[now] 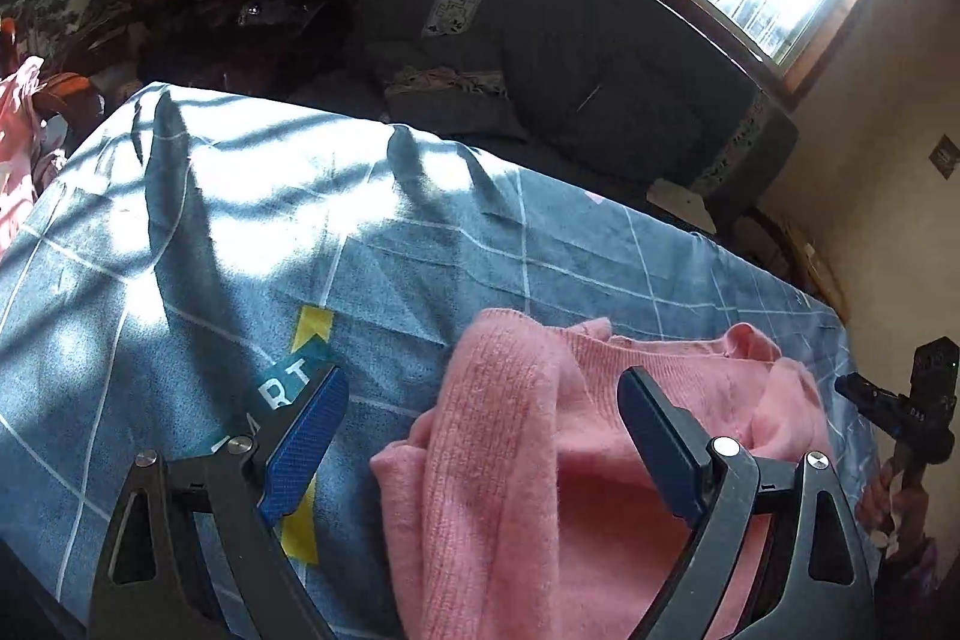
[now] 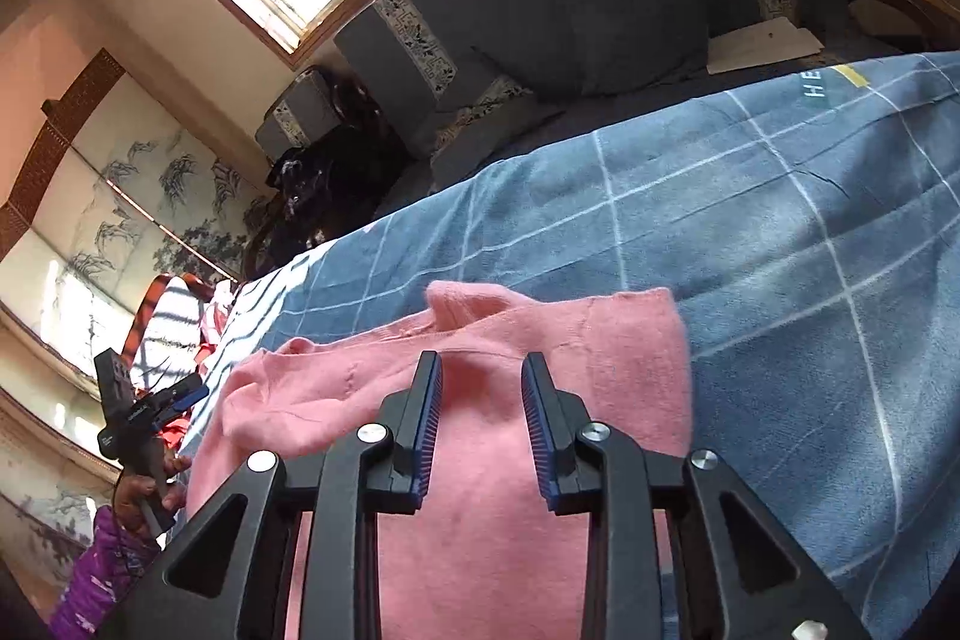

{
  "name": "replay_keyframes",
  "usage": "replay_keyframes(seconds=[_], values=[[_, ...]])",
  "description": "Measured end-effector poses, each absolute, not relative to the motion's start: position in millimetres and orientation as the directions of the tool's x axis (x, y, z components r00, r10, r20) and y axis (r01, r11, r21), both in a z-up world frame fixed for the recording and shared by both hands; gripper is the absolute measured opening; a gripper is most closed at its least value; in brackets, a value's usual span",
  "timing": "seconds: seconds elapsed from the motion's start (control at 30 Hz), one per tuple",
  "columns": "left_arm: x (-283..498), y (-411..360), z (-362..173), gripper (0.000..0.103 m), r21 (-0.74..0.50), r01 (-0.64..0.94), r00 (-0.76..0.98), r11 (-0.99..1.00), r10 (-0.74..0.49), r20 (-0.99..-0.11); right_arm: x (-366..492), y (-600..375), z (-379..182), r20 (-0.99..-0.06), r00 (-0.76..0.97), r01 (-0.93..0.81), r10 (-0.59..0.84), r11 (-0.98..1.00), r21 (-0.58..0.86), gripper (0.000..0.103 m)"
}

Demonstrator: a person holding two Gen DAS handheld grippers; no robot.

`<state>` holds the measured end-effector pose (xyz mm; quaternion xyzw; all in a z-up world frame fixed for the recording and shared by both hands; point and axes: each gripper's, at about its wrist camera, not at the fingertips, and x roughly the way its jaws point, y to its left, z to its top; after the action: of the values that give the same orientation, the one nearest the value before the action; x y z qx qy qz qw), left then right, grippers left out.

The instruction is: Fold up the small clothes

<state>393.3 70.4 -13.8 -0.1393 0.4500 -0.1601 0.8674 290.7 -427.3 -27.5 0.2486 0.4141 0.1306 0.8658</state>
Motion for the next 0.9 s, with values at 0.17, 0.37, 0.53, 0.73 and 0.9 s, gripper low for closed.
replay_keyframes(seconds=[0.17, 0.37, 0.53, 0.73, 0.9], values=[[406.9, 36.9, -25.5, 0.091, -0.396, 0.228, 0.479, 0.889, -0.457, -0.749, 320.1, -295.1, -9.5, -0.748, 0.512, -0.308, 0.423, 0.903, 0.299, 0.051], [408.3, 25.0, -51.4, 0.091, -0.264, 0.227, 0.474, 0.938, -0.343, -0.811, 336.2, -178.5, -30.3, -0.83, 0.395, -0.509, 0.393, 0.846, 0.158, 0.077], [411.2, 60.0, -64.9, 0.091, -0.313, 0.084, 0.489, 0.946, -0.313, -0.814, 346.0, -158.7, -57.3, -0.855, 0.356, -0.472, 0.377, 0.862, 0.183, 0.0], [397.5, 103.0, -47.0, 0.091, -0.358, -0.045, 0.606, 0.933, -0.259, -0.752, 351.6, -179.8, -23.2, -0.767, 0.561, -0.351, 0.312, 0.928, 0.121, 0.005], [399.0, 105.1, -60.3, 0.091, -0.365, -0.058, 0.547, 0.929, -0.276, -0.791, 374.4, -174.0, -23.9, -0.766, 0.41, -0.386, 0.496, 0.855, 0.347, 0.008]])
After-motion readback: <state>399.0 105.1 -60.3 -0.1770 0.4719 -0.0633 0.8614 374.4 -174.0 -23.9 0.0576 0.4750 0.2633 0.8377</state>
